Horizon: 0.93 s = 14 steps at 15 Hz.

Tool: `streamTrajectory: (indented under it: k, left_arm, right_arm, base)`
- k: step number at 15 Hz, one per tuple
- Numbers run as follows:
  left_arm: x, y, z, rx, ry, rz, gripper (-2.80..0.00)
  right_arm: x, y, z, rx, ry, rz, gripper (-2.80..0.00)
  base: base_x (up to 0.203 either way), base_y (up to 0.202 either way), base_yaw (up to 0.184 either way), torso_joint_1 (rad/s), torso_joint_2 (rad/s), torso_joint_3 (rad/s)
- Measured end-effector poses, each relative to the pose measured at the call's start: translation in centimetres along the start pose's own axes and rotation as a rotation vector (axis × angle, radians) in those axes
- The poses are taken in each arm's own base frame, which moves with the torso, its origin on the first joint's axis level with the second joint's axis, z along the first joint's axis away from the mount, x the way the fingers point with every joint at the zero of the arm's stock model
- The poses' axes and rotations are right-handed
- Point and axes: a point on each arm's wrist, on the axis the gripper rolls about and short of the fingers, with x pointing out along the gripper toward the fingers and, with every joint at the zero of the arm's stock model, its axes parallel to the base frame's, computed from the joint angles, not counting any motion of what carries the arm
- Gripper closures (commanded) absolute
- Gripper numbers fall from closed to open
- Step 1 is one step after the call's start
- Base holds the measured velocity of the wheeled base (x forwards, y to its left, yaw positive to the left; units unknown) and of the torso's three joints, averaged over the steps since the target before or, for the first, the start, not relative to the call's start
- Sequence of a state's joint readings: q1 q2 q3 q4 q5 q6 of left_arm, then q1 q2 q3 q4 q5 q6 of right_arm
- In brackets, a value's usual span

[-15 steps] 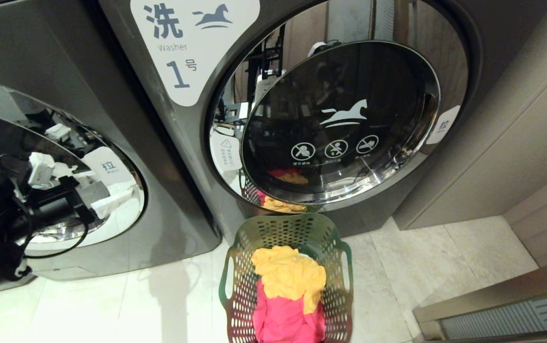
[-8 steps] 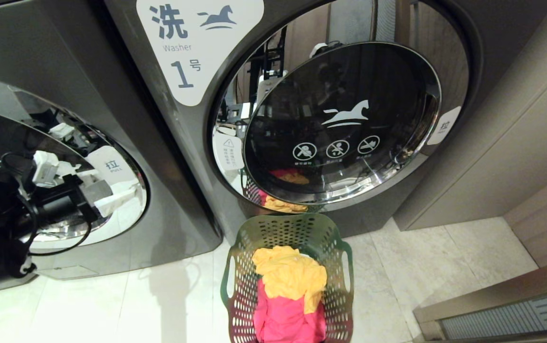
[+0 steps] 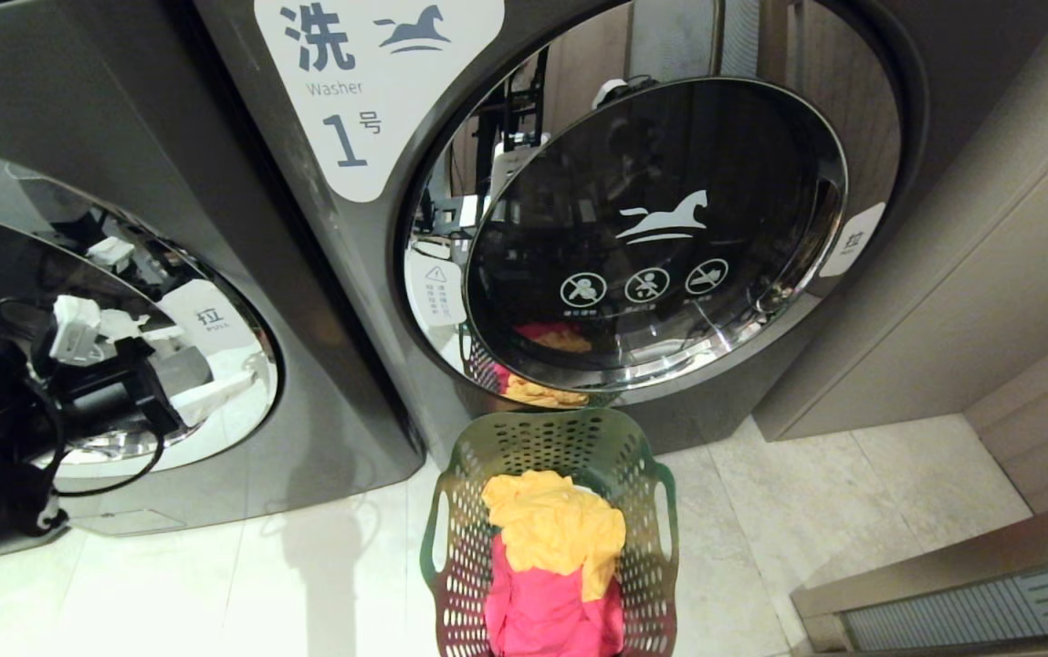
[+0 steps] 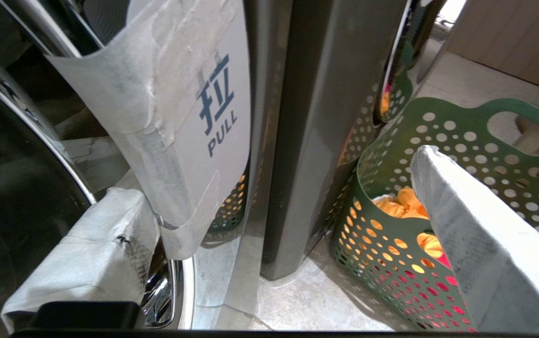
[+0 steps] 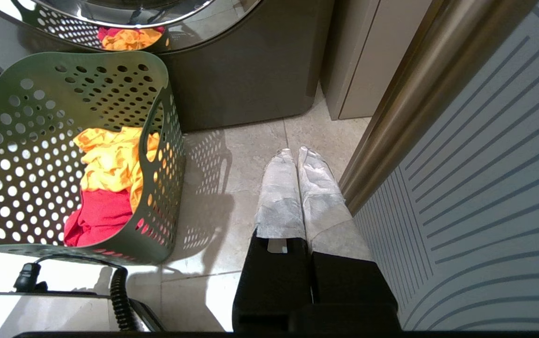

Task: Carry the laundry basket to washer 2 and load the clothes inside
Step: Open the lid of the washing machine

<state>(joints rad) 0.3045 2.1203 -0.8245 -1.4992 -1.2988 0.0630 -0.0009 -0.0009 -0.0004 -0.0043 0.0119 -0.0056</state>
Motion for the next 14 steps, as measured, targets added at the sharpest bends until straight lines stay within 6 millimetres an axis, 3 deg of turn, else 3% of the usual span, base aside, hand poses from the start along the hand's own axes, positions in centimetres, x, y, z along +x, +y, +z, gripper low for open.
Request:
streamTrajectory:
  k: [7,11,14]
  left_arm:
    - [-0.6,-2.3,-0.2,-0.059,0.006,-0.119,-2.80]
    - [-1.0,-2.6,0.1,-0.055,0.009,-0.102,-2.80]
    - [-3.2,-2.0,0.2,-0.048,0.022,-0.048,-2.80]
  right_arm:
    - [0.0,0.0,0.0,0.000,0.000,0.000,0.00]
    - [0.0,0.0,0.0,0.000,0.000,0.001,0.00]
    - [0.0,0.0,0.0,0.000,0.000,0.000,0.00]
  base:
    - [0.000,0.000,0.000,0.000,0.00,0.000]
    - [0.000,0.000,0.000,0.000,0.00,0.000]
    - [0.000,0.000,0.000,0.000,0.00,0.000]
